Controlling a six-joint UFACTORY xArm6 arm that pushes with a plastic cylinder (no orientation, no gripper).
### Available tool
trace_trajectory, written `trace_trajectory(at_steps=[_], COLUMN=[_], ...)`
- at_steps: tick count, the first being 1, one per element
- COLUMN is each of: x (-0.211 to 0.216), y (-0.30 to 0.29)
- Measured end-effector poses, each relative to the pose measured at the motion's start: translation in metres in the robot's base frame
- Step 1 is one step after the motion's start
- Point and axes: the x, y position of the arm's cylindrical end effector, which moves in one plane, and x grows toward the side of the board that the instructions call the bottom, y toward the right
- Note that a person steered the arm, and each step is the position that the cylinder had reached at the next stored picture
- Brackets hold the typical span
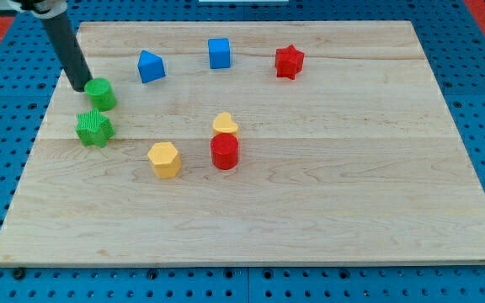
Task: Move the green star to the top left of the yellow hexagon
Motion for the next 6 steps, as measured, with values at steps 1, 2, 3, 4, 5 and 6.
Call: trace_trajectory(at_steps=[1,2,3,4,5,6], x=[-0.004,-0.012,-0.018,-0.03,-0.03,-0.03], y=[-0.001,-0.036,-0.039,-0.035,-0.035,-0.04])
